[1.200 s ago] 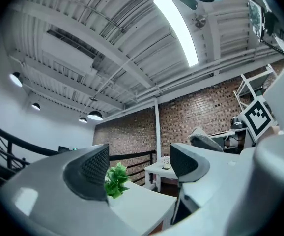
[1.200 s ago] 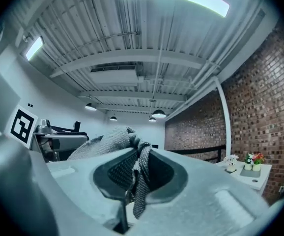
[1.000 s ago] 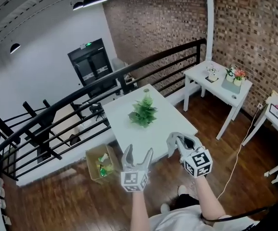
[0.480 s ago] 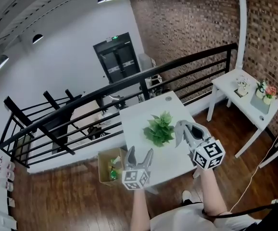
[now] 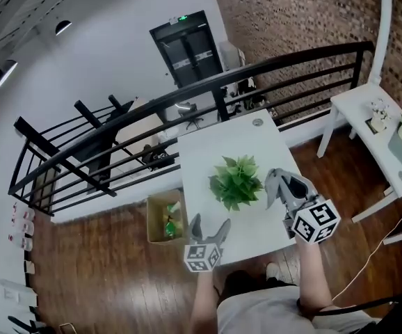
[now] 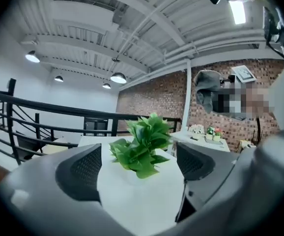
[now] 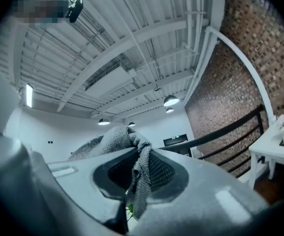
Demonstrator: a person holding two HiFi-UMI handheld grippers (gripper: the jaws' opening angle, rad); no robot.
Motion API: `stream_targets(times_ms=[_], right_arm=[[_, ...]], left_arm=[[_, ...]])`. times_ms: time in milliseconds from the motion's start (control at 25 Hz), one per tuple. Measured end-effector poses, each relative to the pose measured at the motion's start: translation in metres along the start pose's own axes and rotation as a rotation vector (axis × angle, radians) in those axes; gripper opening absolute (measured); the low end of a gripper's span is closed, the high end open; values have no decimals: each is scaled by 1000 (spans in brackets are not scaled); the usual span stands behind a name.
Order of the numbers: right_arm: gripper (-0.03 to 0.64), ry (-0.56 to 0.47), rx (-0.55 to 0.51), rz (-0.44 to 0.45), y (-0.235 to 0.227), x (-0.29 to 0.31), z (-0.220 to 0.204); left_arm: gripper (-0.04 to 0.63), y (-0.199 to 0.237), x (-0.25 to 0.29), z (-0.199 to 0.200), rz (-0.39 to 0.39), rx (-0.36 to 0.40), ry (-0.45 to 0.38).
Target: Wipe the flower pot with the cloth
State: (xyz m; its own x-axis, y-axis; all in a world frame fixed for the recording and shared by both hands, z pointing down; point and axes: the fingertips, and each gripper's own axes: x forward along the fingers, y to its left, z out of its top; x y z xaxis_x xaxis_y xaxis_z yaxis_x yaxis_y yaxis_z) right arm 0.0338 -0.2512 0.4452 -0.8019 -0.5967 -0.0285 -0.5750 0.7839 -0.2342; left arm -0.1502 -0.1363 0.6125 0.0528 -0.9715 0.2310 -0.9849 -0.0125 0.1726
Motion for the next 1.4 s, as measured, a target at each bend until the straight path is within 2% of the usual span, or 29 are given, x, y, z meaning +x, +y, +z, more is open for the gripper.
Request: stream_targets(times_ms=[200,280,440,480,640,800,1000,1120,1320,1360,1400], right_arm=[[18,28,62,-29,-22,18,-30],[18,12,91,-64,-32,19,-27],[18,39,92,-144,-45,9,-35],[18,46,86,-166,-47,5,-37],[18,62,66,-231,-54,-9,-38],[18,82,41,-289,-54,-25,-36],[18,105,47,-323,-50,-36,-42],[18,107,57,-352,-52,-43,-40],[18,97,68,-364,-47,-45,-39],[18,95,66,-360,-44,-44,-40],[18,93,64,-357,-41,-43,-40]], left_arm=[[502,-2,29,-77,-83,63,129],[549,-6,42,-105,-113,76,179],[630,-1,62,-142,-123,5,226],[630,2,69,-147,-120,-5,232],[630,13,102,-145,-123,-11,210],[630,18,141,-133,-153,17,188],[630,22,179,-133,-204,60,190],[630,19,188,-121,-200,53,174],[630,10,197,-129,-231,90,239],[621,11,197,-131,-237,90,247],[563,11,198,-132,-243,87,251]])
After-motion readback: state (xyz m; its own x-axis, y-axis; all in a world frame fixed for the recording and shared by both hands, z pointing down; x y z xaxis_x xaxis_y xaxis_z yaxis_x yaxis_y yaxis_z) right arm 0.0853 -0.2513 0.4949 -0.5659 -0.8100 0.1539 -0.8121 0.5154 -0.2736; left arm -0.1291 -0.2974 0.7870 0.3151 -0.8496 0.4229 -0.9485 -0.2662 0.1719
